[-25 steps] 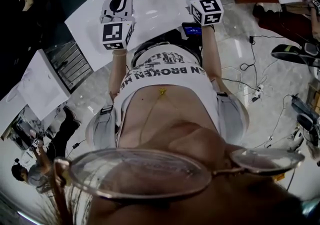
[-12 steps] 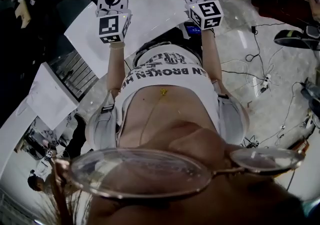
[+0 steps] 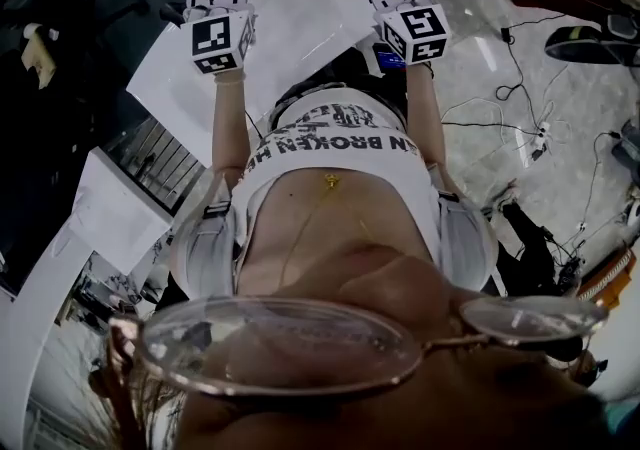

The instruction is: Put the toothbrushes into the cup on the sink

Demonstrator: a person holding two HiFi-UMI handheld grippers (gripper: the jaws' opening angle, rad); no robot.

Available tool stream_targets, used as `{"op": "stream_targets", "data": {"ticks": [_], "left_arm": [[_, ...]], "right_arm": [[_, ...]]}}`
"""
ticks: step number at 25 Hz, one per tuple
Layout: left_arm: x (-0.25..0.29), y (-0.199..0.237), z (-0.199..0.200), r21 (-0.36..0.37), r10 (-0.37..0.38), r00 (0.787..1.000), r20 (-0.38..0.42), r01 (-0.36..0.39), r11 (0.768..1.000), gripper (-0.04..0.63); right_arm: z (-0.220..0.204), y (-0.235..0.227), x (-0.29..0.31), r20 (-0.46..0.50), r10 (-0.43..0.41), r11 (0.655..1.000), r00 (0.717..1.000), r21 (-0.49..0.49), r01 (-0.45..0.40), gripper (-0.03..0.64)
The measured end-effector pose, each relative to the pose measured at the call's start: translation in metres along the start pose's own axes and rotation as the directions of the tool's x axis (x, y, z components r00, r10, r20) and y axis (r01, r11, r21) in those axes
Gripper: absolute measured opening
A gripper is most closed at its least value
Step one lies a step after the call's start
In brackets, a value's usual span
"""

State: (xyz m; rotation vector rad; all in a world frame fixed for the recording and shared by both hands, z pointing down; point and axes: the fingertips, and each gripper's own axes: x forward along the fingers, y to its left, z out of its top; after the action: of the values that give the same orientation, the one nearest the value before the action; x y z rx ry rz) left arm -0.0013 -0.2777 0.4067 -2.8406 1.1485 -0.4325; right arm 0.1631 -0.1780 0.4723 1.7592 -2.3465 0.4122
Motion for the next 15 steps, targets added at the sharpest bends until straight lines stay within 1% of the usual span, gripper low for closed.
{"op": "stream_targets", "data": {"ticks": [8,11,15], "left_arm": [[0.036,0.003,-0.016,0.024,-0.008,1.000,-0.016,0.009,1.000,0.020],[0.056,0.003,-0.024,0.024,-0.025,1.000,-0.014,0.026,0.999,0.020],[0.083,-0.001,-0.043,0.036,-0.048,0.998,-0.033,0.049,0.998,0.020]], "right_arm": [[-0.008,-0.003,-0.007,-0.028,-0.015,1.000,0.999,0.012,0.015,0.037],[-0.011,-0.004,-0.008,-0.036,-0.029,0.999,0.999,0.020,0.029,0.038],[-0.016,-0.011,-0.011,-0.049,-0.056,0.998,0.997,0.034,0.058,0.038]]}}
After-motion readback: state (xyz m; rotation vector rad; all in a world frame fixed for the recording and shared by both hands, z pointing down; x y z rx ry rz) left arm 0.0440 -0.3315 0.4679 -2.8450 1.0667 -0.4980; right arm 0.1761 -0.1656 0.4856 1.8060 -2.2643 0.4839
